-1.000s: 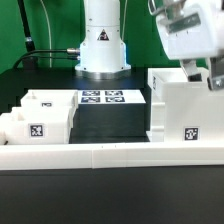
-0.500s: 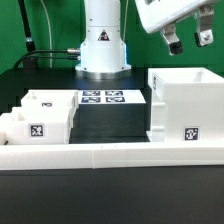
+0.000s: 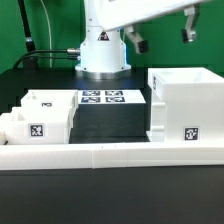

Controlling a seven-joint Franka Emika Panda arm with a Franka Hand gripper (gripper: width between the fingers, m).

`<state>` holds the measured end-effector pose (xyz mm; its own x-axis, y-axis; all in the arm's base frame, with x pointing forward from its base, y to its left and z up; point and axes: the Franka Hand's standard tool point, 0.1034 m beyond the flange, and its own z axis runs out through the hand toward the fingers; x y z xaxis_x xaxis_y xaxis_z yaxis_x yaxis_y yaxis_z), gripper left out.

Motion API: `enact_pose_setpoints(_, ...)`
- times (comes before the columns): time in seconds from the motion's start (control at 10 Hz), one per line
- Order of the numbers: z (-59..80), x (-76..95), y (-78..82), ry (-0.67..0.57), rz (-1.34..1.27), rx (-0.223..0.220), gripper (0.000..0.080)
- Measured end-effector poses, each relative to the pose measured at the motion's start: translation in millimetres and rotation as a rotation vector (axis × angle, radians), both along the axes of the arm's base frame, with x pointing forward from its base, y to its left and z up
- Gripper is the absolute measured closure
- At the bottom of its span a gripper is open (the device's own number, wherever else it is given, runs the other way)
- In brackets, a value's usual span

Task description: Assemble drawer

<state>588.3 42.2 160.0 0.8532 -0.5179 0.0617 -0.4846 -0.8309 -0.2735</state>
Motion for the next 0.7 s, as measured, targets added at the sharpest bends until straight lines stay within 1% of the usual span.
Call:
enact_pose_setpoints(0.1,-1.3,-0.3,-14.7,-0.023,0.099,-0.028,0.0151)
enact_pose_setpoints(0.3,-1.9,-0.6,-11.2,-0.035,0.182,-0.048,0.0151)
enact_pose_setpoints(0.4,-2.4,-0.6,-13.0,-0.048,0.253,-0.065,0.0151)
enact_pose_setpoints(0.5,-2.8,-0.7,-13.2,-0.053,0.276,-0.069,0.0151)
enact_pose_setpoints(0.6,-6.2,-5.4,-17.6,-0.029,0.292,-0.077,0.0151)
enact_pose_setpoints(0.7,-13.7,-16.5,-33.3,0.032,0.323,-0.106,0.0151)
